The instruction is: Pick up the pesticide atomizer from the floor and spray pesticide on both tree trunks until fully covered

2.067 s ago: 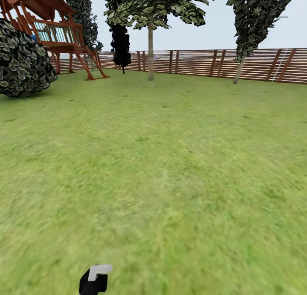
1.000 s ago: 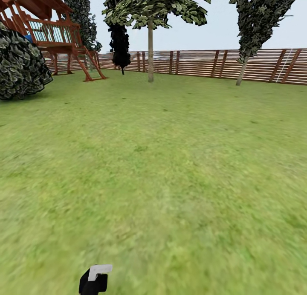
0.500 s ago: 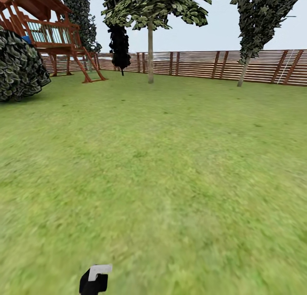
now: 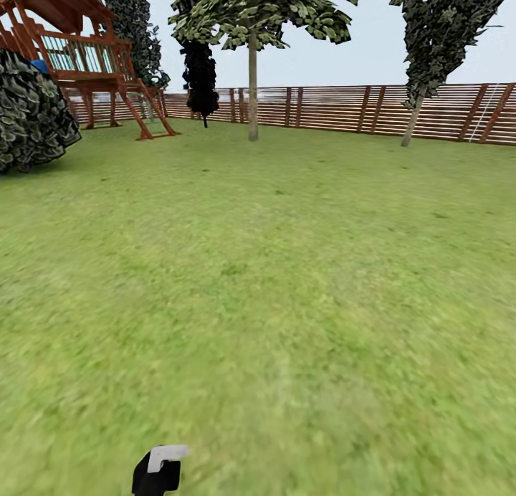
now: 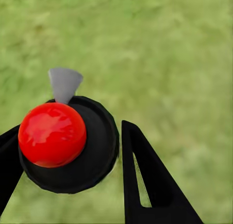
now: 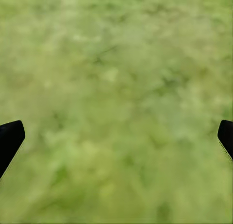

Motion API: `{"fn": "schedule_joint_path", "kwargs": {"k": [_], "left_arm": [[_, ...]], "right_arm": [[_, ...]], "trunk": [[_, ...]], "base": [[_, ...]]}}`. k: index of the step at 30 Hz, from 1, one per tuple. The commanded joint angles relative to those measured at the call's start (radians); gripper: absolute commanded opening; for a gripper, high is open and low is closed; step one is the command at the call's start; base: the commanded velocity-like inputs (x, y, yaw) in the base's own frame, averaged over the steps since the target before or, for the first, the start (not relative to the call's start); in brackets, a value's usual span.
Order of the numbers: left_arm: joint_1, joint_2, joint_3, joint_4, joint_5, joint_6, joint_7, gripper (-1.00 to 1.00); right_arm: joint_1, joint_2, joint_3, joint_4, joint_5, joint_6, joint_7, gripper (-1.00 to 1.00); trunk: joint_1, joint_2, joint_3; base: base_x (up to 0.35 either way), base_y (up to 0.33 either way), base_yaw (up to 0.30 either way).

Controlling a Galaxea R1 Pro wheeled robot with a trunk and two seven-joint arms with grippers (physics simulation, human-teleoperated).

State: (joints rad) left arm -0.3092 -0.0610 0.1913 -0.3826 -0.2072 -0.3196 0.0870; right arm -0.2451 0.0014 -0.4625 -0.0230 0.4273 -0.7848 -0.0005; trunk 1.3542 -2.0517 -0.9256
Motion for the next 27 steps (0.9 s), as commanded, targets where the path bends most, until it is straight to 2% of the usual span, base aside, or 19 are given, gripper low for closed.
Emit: {"fn": "schedule_joint_path", "kwargs": {"k": [1, 27], "left_arm": [[-0.001, -0.001, 0.005, 0.001, -0.011, -0.003, 0.004, -1.00], [-0.001, -0.003, 0.003, 0.002, -0.011, -0.004, 0.004, -1.00]], "right_arm": [[0.000, 0.000, -0.008, 0.000, 0.008, -0.002, -0.001, 1.00], [0.000, 0.000, -0.008, 0.000, 0.008, -0.002, -0.001, 1.00]], "trunk": [[0.000, 0.000, -0.001], [0.000, 0.000, -0.001]], "base": [[0.342, 0.000, 0.000], [0.342, 0.000, 0.000]]}}
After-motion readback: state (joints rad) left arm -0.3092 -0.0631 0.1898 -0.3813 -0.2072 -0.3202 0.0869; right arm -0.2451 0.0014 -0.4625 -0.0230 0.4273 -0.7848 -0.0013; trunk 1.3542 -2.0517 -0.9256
